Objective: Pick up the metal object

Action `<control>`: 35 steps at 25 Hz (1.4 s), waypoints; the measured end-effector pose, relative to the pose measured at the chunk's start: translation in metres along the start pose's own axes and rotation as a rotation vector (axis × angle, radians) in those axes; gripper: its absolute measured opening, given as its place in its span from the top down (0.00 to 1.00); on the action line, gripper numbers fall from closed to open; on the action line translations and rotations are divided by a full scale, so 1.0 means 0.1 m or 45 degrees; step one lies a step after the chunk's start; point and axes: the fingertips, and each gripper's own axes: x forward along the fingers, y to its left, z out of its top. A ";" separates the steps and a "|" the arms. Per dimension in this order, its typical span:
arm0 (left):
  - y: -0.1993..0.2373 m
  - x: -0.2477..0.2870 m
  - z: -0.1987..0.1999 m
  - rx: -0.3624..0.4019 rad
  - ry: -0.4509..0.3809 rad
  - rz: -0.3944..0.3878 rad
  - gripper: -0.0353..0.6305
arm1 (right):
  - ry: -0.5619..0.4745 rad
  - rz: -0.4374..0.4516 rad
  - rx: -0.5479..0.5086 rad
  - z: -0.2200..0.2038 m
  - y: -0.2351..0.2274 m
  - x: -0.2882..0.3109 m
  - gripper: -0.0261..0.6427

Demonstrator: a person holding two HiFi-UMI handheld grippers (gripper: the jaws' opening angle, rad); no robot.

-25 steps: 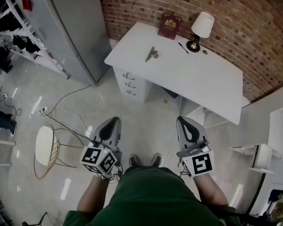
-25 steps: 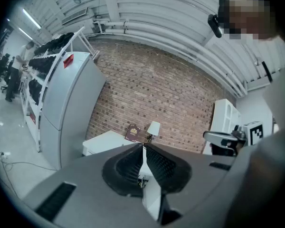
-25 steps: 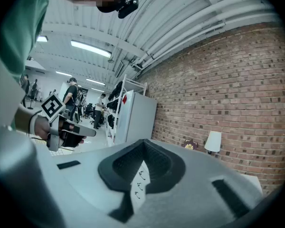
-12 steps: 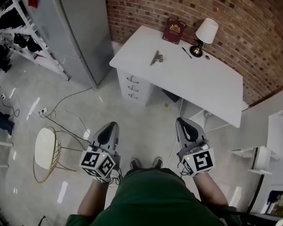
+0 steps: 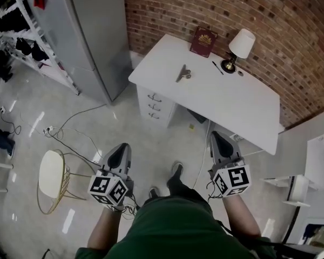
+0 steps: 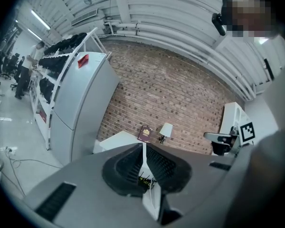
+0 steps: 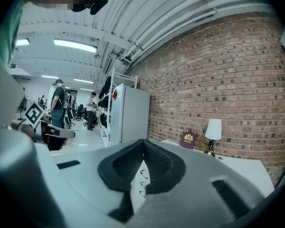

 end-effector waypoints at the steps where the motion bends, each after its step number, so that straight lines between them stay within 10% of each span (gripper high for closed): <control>1: 0.03 0.06 0.02 0.004 0.001 0.007 0.92 | 0.004 -0.002 0.011 -0.02 -0.06 0.08 0.95; 20: 0.37 1.88 0.49 0.018 0.004 0.240 0.92 | 0.135 0.188 0.257 -0.52 -1.49 2.20 0.96; 35: 1.03 3.29 0.63 -0.011 0.091 0.175 0.92 | 0.285 0.005 0.226 -0.99 -2.28 3.39 0.95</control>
